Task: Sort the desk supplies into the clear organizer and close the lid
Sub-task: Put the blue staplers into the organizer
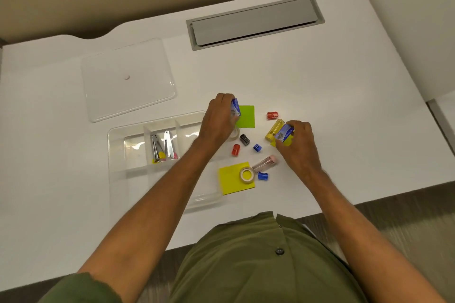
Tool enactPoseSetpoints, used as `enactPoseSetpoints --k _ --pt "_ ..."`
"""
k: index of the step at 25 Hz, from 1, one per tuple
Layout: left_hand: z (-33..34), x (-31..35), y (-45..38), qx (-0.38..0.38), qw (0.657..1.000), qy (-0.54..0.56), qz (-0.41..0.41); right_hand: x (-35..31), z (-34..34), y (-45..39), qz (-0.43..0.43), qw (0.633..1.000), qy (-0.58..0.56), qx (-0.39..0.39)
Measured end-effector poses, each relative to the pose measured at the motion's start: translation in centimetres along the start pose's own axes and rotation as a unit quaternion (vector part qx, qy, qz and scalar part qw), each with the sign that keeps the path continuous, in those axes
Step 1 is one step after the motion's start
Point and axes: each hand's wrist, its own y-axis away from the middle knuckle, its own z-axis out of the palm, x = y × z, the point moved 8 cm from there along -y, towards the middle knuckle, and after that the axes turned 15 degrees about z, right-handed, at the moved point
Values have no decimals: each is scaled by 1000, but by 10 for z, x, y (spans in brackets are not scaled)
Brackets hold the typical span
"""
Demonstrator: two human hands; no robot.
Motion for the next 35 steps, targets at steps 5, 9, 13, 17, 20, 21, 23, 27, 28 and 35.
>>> enactPoseSetpoints --k 5,9,13,17,20,21,23,27,28,35 --pt "-50 -17 83 66 997 34 -18 -69 38 34 -109 993 -30 -34" --pt "-93 -51 166 105 990 11 -93 -117 84 73 -177 979 -41 -88" --pt "-114 -83 243 119 981 -27 -148 -152 129 118 -232 963 -45 -129" --pt "-121 -105 280 52 971 -149 -180 -167 161 151 -260 951 -35 -164" --pt "-111 -117 287 -52 956 -238 -166 -170 173 167 -276 944 -11 -179" --pt "-106 -120 287 -75 952 -255 -153 -171 175 171 -284 942 -2 -181" --pt "-97 -127 289 -101 946 -275 -138 -173 180 175 -294 937 15 -188" --pt "-91 -135 286 -125 941 -281 -142 -177 186 186 -315 926 37 -204" --pt "-91 -137 284 -129 939 -285 -144 -178 188 188 -319 923 46 -209" --pt "-104 -129 292 -27 966 -210 -148 -192 209 216 -364 897 95 -232"
